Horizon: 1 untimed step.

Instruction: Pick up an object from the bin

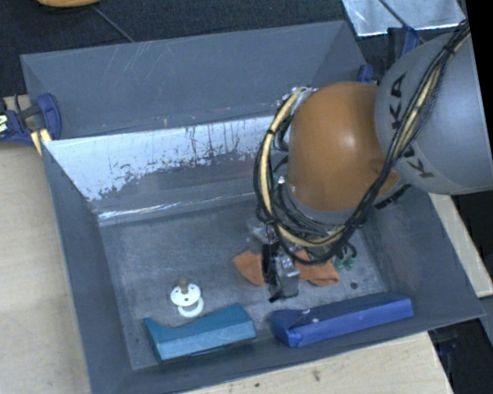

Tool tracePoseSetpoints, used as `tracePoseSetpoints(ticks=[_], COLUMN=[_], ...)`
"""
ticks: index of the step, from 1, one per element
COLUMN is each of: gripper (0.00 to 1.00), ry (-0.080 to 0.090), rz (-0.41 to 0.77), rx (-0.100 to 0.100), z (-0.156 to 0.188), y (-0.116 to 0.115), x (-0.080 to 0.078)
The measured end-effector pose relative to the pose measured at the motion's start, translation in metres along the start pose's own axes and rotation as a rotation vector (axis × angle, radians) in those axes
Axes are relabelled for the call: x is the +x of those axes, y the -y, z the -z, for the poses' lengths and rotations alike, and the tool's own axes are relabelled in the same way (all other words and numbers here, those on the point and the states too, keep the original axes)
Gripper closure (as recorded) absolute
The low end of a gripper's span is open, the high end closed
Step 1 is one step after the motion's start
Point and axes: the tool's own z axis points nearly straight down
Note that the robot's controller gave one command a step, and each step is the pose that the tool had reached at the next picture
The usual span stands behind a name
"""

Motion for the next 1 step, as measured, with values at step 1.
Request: tracePoseSetpoints(ticks=[1], gripper=[1.0], ry=[0.0], rz=[0.0], rx=[0.0], z=[0.0], y=[0.0], x=[0.0])
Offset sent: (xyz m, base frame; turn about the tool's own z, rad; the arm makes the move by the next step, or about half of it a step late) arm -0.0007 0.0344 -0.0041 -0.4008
